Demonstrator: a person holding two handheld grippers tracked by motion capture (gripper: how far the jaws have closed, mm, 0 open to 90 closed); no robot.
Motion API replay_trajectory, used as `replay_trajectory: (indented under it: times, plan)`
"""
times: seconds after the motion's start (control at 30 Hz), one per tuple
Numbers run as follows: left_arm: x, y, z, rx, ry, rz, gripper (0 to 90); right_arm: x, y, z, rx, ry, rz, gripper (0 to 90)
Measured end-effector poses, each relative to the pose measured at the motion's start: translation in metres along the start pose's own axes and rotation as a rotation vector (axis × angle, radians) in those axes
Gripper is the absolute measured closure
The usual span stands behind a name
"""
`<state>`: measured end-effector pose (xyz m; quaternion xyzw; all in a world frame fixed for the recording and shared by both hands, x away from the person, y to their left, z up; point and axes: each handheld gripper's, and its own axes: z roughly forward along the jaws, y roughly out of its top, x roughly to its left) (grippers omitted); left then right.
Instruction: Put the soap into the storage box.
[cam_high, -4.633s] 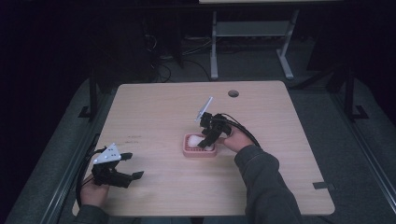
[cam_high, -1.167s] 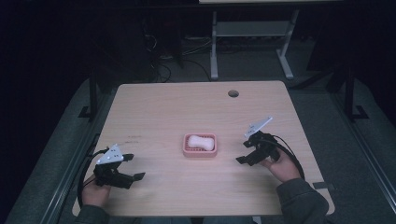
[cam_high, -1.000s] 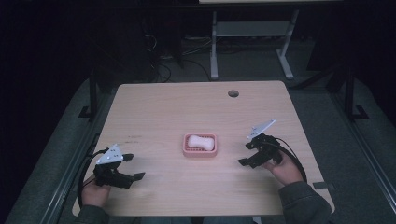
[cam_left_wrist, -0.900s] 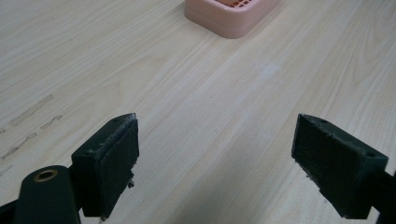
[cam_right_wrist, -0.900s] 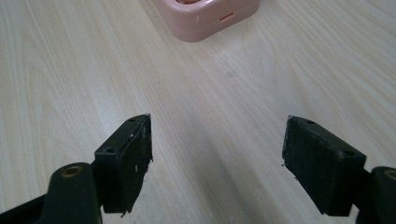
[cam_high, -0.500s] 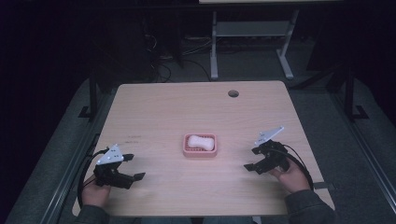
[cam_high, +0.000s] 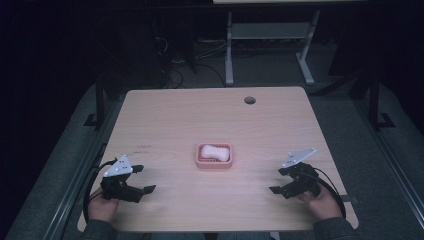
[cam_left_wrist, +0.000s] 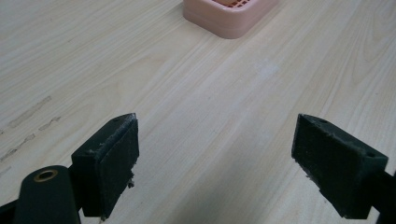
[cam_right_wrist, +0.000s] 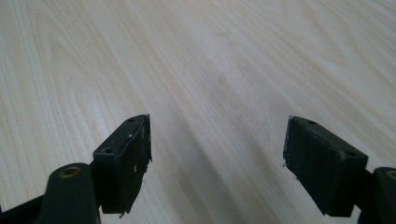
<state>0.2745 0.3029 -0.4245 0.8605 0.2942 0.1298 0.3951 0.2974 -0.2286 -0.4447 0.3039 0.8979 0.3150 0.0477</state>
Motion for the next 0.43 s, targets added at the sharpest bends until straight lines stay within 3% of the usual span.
replay_trajectory:
  times: [0.43]
  plan:
    - [0.0, 0.001, 0.0, -0.002, -0.002, 0.002, 14.8, 0.022, -0.028, -0.015, -0.059, -0.07, 0.015, 21.1]
